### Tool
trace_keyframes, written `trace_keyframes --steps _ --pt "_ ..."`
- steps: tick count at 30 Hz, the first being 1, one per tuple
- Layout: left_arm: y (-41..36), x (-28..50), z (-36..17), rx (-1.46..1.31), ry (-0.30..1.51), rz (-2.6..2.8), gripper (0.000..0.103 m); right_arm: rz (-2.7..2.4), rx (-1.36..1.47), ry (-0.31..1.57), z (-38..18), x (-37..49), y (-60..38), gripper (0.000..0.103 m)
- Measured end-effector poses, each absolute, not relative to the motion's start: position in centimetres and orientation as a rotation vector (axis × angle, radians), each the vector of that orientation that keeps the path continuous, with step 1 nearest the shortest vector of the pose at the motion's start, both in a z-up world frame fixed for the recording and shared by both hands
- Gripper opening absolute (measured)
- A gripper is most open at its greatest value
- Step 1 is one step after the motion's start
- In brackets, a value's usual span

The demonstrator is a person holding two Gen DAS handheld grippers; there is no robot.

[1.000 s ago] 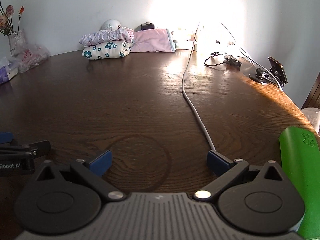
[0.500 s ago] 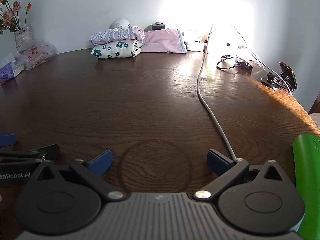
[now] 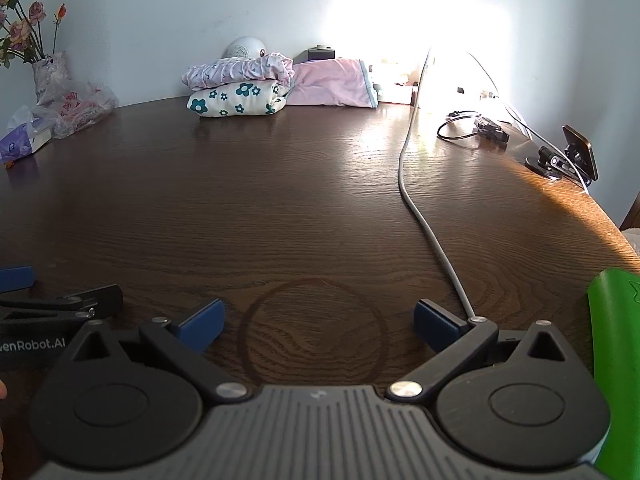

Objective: Fold clothes

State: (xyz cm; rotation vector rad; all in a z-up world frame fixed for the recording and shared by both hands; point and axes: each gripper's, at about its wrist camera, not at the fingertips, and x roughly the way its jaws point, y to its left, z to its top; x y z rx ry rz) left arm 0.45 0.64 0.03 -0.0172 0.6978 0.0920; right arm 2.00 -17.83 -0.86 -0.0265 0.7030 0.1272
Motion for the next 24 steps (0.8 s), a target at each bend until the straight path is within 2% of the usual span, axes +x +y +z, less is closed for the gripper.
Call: trace_keyframes --steps 24 --pt "0.72 0.57 0.11 -0.018 0.699 0.082 0.103 0.120 -0.024 0.704 -0.92 1.67 -17.85 0.102"
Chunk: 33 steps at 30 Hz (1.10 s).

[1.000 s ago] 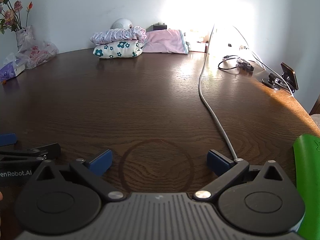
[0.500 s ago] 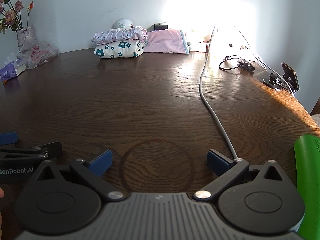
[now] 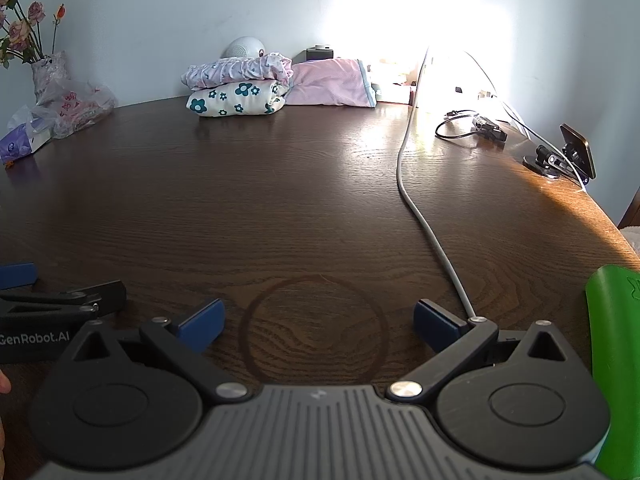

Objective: Fold clothes

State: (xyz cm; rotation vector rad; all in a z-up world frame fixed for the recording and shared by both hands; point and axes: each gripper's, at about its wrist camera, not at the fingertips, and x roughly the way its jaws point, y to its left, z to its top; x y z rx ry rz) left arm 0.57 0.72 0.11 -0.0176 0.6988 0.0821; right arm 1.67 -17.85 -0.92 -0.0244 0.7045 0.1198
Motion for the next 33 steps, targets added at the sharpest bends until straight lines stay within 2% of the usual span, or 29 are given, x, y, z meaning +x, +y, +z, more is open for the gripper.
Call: trace_keyframes --steps 33 --pt "0.85 0.62 0.16 -0.016 0.699 0.077 0.103 0.112 -0.020 0.706 -0.94 1.80 -17.93 0.102"
